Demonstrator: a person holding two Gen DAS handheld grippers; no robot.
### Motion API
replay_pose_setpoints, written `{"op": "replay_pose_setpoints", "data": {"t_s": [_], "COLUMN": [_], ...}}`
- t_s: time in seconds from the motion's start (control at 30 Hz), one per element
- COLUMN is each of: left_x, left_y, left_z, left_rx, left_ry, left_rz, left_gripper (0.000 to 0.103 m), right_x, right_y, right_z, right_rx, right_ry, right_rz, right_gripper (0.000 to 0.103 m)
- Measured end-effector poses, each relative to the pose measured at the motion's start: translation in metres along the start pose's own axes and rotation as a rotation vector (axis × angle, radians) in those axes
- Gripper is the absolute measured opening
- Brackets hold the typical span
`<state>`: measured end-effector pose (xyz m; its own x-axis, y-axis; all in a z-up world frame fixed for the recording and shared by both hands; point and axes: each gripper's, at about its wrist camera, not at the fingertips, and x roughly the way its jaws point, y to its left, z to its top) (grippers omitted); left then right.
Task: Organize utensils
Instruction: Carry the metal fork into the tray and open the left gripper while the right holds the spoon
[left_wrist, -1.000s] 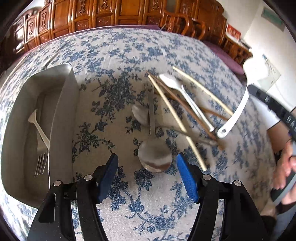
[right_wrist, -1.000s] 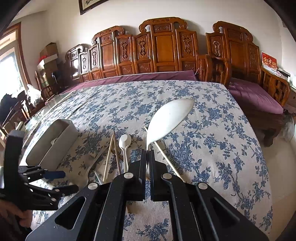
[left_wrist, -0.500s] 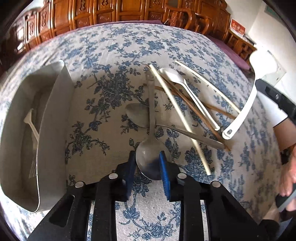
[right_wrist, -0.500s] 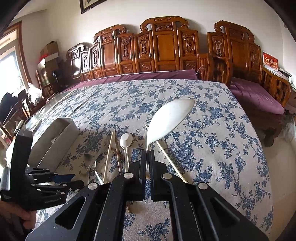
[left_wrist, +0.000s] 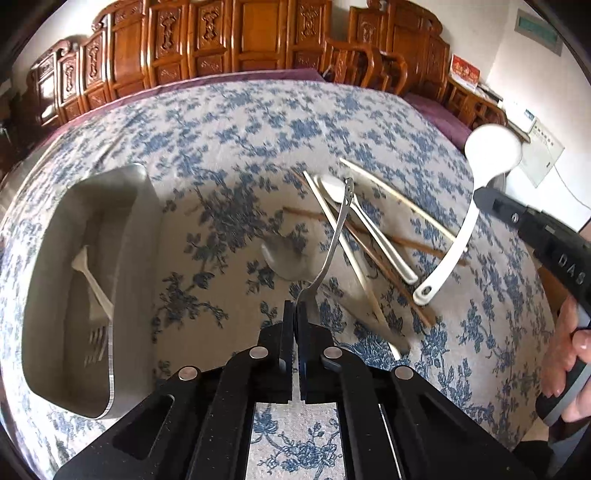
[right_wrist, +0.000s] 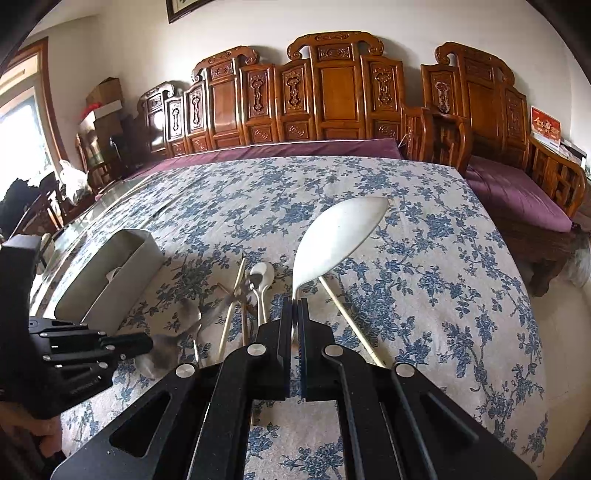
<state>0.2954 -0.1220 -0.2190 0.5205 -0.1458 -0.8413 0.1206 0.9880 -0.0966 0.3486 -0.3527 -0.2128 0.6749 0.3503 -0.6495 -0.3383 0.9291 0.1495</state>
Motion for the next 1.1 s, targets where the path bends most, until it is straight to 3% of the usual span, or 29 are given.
{"op": "replay_pose_setpoints", "data": {"t_s": [0.47,1.1], "left_x": [-0.043,-0.082], "left_y": [0.033,0.111], "left_z": [0.019,0.012], "left_rx": [-0.011,-0.052], "left_ry": [-0.098,-0.137], "left_rz": [0.039,0.131], "left_gripper": [0.001,0.001], "right_x": [-0.004,0.002], "right_y": [0.028,0.095], "right_z": [0.009,0.01], "right_rx": [-0.01,-0.147], "right_ry": [-0.015,0.009], "right_rz": [0.097,0.159], "right_gripper": [0.004,0.004]}}
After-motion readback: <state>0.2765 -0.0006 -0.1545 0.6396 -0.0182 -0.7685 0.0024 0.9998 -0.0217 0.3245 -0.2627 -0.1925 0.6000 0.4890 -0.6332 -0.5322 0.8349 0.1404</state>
